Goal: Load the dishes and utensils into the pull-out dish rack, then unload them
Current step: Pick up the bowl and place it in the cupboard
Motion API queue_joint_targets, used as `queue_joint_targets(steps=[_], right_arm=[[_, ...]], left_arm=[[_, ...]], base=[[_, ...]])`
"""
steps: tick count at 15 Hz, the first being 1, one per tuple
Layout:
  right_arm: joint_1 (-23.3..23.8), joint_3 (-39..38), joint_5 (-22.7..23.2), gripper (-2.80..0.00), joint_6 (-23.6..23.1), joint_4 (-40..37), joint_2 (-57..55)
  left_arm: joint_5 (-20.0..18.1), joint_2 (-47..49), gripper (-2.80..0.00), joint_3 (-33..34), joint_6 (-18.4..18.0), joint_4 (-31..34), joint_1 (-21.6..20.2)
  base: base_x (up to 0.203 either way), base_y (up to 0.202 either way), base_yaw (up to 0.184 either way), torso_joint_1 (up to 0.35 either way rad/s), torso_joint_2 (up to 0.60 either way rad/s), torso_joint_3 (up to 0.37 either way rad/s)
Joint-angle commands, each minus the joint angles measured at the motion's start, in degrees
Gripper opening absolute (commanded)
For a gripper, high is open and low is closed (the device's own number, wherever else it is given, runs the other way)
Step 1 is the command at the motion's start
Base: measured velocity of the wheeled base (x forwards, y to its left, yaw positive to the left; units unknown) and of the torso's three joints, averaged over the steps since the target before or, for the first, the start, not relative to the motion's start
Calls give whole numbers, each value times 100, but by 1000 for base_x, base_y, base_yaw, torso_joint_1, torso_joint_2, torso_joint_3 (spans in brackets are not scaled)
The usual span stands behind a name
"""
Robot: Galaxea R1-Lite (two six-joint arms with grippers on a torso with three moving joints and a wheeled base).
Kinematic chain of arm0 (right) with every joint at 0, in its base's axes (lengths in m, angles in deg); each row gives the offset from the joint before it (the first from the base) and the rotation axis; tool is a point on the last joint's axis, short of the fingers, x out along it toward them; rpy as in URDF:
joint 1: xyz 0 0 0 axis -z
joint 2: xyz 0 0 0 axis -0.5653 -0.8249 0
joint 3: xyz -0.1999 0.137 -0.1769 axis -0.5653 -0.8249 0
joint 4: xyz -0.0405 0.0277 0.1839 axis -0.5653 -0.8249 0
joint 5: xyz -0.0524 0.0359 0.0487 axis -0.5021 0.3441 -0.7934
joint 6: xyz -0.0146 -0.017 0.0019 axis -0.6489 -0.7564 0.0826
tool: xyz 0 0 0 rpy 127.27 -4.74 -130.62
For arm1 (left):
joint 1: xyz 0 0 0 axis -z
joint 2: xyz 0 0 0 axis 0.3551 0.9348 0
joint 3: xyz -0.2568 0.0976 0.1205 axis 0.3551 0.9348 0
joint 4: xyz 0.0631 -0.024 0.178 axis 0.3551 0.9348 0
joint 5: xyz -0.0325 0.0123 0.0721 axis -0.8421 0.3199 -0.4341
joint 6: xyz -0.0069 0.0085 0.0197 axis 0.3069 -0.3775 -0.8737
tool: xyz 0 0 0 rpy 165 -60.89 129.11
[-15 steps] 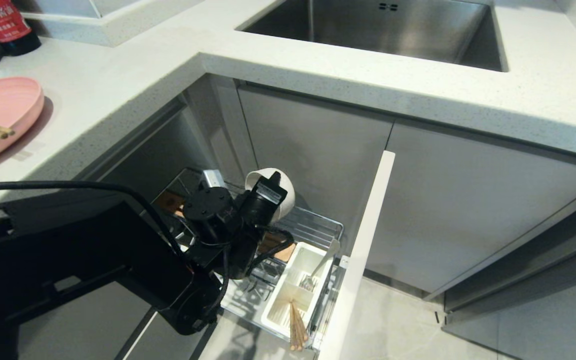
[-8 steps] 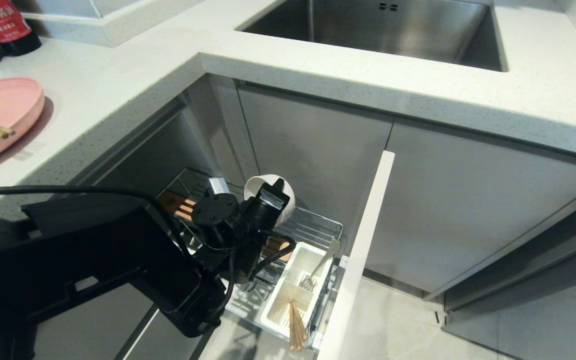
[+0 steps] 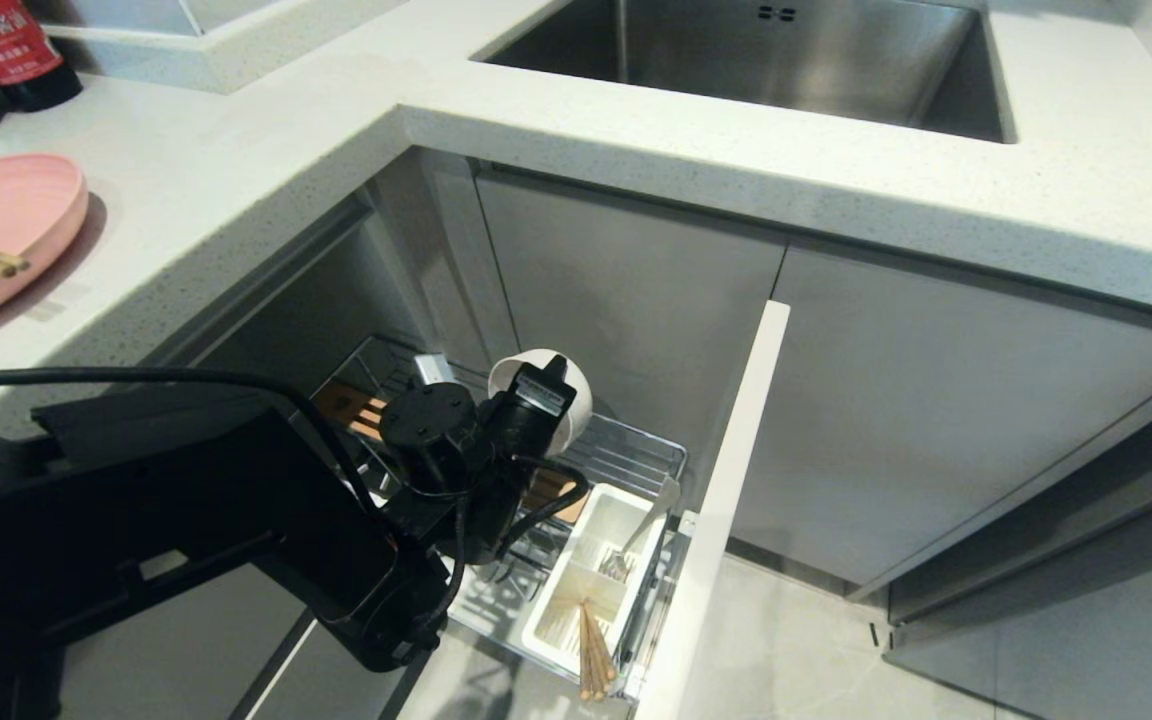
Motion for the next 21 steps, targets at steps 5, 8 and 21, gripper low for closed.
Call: queue_joint_targets(steps=[5, 8, 21], right_arm=[[-1, 0, 1, -280, 2, 2, -2], [-1, 0, 1, -280, -7, 3, -2], [-1, 0, 1, -280, -7, 3, -2]], left_arm=[[17, 106, -280, 31, 72, -69, 27], [18, 181, -280, 31, 80, -69, 27], [79, 115, 0, 31, -7, -69, 124]], base=[[0, 0, 0, 0, 0, 0], [0, 0, 0, 0, 0, 0], [0, 0, 0, 0, 0, 0]])
